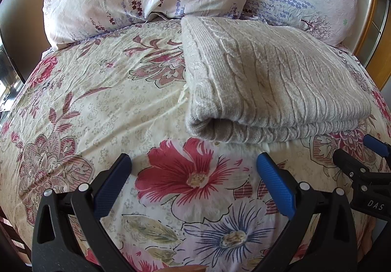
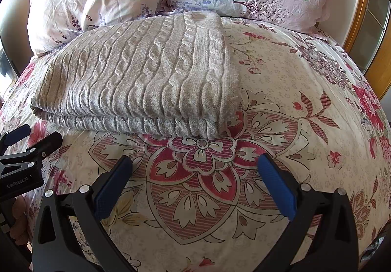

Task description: Fold small clothes

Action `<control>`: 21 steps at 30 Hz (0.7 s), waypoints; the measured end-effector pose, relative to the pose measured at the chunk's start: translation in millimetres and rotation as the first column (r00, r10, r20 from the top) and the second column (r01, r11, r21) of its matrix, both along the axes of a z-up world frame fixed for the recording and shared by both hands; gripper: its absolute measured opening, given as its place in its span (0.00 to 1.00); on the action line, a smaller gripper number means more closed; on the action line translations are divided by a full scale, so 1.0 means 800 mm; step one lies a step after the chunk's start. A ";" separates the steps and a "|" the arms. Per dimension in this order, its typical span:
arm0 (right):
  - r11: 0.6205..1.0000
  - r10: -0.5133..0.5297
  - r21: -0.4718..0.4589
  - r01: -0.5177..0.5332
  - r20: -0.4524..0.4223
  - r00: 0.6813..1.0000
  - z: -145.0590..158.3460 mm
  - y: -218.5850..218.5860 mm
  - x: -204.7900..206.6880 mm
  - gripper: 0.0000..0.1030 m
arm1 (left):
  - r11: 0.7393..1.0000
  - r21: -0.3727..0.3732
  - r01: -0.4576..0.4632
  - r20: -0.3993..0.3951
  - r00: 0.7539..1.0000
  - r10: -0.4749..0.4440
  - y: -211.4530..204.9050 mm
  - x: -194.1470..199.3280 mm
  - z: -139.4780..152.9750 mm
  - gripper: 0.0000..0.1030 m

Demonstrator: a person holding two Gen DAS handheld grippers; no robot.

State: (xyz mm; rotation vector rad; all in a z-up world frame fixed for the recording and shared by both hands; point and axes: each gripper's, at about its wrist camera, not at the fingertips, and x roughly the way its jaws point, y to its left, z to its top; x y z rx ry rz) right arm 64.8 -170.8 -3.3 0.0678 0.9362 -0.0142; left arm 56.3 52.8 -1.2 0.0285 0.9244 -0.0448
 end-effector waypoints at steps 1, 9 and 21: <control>1.000 0.000 0.000 0.000 0.000 1.000 0.000 0.000 0.000 0.99 | 1.000 0.000 -0.002 0.000 1.000 0.002 0.000 0.000 0.000 0.98; 1.000 0.000 0.000 0.000 0.000 1.000 0.000 0.000 0.000 0.99 | 1.000 0.001 -0.002 0.001 1.000 0.002 0.000 0.000 0.000 0.98; 1.000 -0.002 0.000 0.002 0.000 1.000 0.000 0.000 0.000 0.99 | 1.000 -0.002 -0.003 0.001 1.000 0.003 0.000 -0.001 0.000 0.98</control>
